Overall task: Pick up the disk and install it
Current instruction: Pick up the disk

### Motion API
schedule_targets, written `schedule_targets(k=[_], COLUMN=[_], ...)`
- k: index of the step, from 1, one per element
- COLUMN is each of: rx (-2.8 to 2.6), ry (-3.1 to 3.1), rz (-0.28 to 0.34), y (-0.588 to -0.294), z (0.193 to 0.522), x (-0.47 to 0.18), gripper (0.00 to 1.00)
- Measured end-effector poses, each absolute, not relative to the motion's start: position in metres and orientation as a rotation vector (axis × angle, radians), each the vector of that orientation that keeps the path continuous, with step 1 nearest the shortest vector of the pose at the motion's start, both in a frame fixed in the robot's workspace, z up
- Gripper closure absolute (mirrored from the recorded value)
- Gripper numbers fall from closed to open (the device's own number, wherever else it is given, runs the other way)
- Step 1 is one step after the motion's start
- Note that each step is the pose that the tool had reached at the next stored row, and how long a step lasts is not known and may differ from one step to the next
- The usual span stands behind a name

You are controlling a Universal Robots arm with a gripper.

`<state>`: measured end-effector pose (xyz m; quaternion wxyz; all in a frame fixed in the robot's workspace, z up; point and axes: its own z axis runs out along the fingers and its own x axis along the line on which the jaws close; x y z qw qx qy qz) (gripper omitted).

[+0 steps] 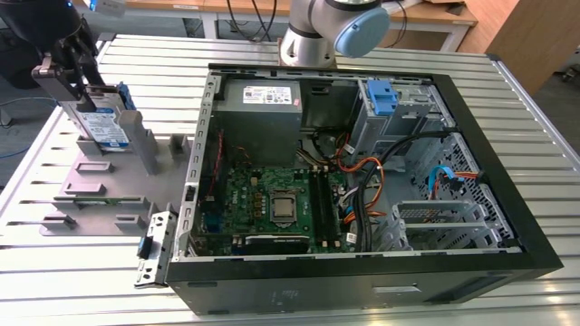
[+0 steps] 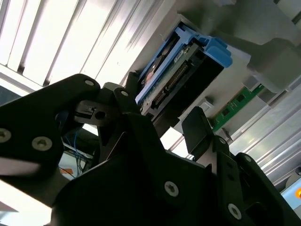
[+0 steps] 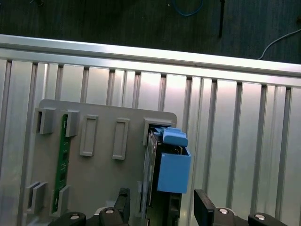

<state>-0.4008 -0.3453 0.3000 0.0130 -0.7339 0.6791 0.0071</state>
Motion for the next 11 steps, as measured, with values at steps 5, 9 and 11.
schedule_targets(k=[5,9,11], rx=[-2.287,-2.287,-2.287], ry=[2.116,2.116,2.116], rz=[0.022,0.022,0.022], y=[-0.3447,-0.3446,-0.3446], z=[0.2999,0.2999,0.2999], x=[-0.4009,-0.4008,-0.4009], gripper=[0.36,0.36,0.36])
